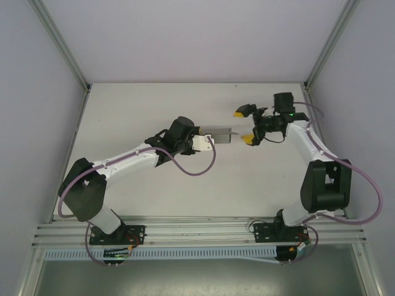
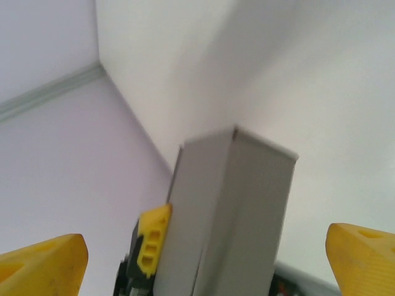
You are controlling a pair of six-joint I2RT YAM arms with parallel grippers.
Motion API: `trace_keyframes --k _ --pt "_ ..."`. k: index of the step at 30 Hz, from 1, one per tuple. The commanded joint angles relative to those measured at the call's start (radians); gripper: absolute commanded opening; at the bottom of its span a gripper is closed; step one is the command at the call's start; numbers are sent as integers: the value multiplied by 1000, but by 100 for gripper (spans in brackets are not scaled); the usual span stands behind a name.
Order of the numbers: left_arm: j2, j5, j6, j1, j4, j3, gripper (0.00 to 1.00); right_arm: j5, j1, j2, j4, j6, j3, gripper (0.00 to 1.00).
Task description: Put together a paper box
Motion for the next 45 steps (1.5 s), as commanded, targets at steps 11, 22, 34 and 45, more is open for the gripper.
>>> trace_keyframes --k 11,22,34,45 --pt "157 442 -35 167 -685 279 51 303 8 -392 598 -770 -284 99" --pt "368 384 -68 178 -819 440 46 250 243 -241 25 -1277 -97 92" --pt "356 423 -38 178 -824 442 42 336 351 -30 -93 -1428 24 70" --pt "367 419 -37 179 -820 442 42 325 358 130 -190 -1445 141 34"
